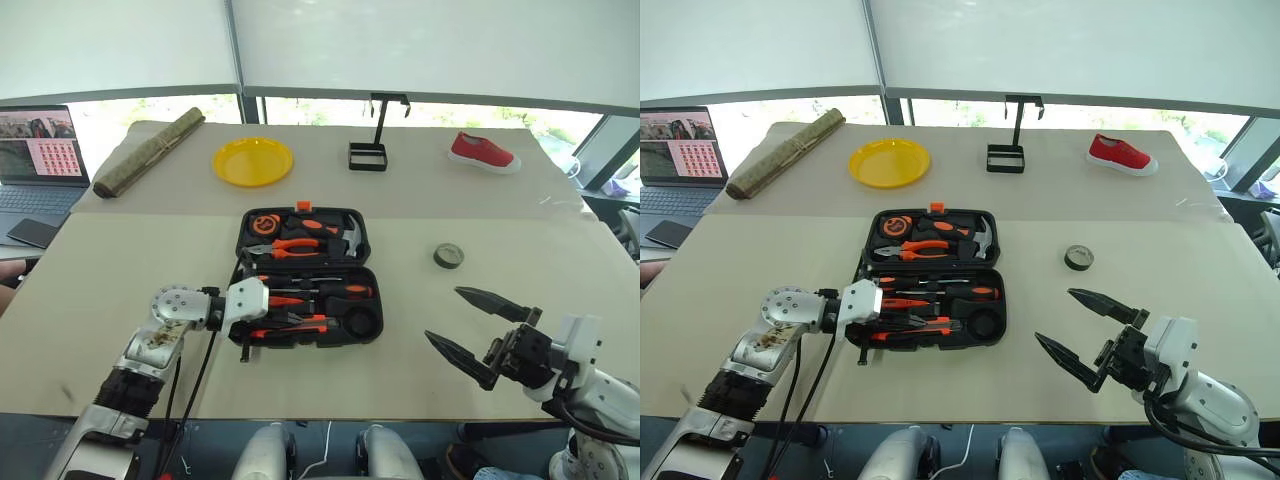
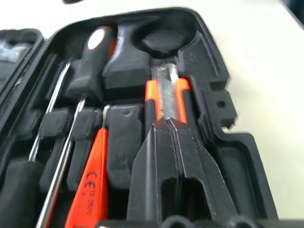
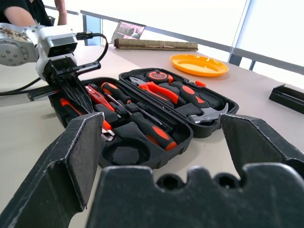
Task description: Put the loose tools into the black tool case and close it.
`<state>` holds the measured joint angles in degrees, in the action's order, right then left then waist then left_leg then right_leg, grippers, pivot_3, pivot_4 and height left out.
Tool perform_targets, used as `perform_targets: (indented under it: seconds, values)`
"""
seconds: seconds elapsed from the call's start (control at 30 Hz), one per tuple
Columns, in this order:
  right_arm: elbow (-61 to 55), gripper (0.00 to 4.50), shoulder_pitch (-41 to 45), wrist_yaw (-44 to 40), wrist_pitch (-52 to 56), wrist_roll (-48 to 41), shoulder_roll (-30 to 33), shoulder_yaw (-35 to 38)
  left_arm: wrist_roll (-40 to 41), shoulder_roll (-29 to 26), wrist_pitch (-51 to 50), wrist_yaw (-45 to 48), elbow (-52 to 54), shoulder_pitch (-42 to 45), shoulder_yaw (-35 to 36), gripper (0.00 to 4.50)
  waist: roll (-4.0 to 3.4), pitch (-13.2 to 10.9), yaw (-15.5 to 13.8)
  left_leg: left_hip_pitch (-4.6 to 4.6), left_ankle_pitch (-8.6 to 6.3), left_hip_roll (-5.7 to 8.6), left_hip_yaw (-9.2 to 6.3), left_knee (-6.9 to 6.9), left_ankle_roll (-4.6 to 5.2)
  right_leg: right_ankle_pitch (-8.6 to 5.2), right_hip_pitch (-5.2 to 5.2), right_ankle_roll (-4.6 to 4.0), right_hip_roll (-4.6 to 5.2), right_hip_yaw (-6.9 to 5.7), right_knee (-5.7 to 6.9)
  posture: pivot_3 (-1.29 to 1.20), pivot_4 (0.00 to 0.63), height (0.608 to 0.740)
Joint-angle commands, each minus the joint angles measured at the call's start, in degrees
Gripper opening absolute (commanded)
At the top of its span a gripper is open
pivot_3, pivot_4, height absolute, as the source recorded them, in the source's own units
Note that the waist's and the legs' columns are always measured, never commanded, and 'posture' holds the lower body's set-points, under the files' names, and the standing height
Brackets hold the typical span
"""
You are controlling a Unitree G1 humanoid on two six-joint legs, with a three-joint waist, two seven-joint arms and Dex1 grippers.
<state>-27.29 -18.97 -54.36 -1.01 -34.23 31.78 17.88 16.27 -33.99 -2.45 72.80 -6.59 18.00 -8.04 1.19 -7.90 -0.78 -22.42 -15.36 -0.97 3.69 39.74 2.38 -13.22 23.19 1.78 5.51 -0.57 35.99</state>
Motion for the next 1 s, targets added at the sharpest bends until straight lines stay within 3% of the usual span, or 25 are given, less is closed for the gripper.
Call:
perform_targets:
  seconds: [0.03, 0.2, 0.33, 0.47, 0.67, 0.8, 1.0]
  values:
    - [-2.8, 4.5, -2.5, 1.4, -0.2, -2.5, 0.1, 4.9, 11.1, -1.8, -6.4, -2.5, 6.1, 0.0, 11.1, 1.08, 0.08, -0.1, 0.1, -0.06, 0.0, -0.01, -0.02, 0.0, 0.0, -0.01, 0.07, -0.01, 0.0, 0.0, 0.03, 0.0, 0.15, 0.74]
    - [-1.5, 4.5, -6.1, 3.6, -1.3, -3.4, -2.4, 8.4, 20.8, -7.3, -10.1, 2.8, 11.2, -4.2, 20.2, 3.03, 0.11, -0.1, 0.3, -0.12, 0.0, -0.02, -0.06, -0.04, -0.01, -0.01, 0.11, -0.03, 0.04, -0.03, -0.02, 0.0, 0.15, 0.74]
    - [1.3, 4.5, -6.9, 5.8, -2.1, -2.8, -5.6, 10.0, 23.0, -11.5, -13.1, 4.9, 11.4, -8.8, 24.0, 4.47, 0.05, -0.2, 0.2, -0.05, -0.01, -0.02, -0.04, -0.1, -0.02, -0.06, 0.09, -0.09, 0.09, -0.03, -0.05, 0.0, 0.15, 0.74]
    - [3.2, 4.5, -4.6, 8.1, 1.3, -4.0, -4.8, 10.6, 23.9, -11.3, -11.2, 6.9, 9.9, -11.2, 26.5, 4.47, 0.02, -0.2, 0.0, -0.04, -0.01, 0.0, -0.04, -0.09, -0.03, -0.22, 0.07, -0.26, 0.15, -0.05, -0.09, 0.0, 0.15, 0.74]
    - [8.4, 4.5, 12.6, 11.9, 17.7, -0.6, 10.6, 5.1, 23.2, -9.4, -8.9, 8.0, 8.3, -12.6, 26.5, 4.47, -0.08, -0.4, 1.0, 0.0, -0.01, 0.01, 0.16, -0.09, -0.02, -0.21, 0.14, -0.49, 0.21, 0.1, -0.08, 0.0, 0.15, 0.74]
    - [20.9, 4.5, 33.9, 11.9, 33.5, 11.7, 20.7, -12.3, 24.0, -6.2, -10.9, 5.3, 10.0, -10.9, 24.3, 4.47, -0.01, -0.4, 1.0, -0.03, 0.0, -0.03, 0.08, -0.12, -0.03, -0.21, 0.21, -0.5, 0.12, -0.05, -0.04, 0.0, 0.15, 0.74]
    - [40.2, 4.5, 52.9, 5.5, 31.8, 23.4, 19.2, -26.7, 24.2, -3.9, -11.2, 4.4, 12.2, -10.4, 22.3, 4.47, 0.01, -0.5, 0.6, -1.01, 0.02, 0.07, 0.06, -0.05, -0.02, 0.04, 1.12, -0.11, 0.0, -0.03, 0.05, 0.0, 0.15, 0.74]
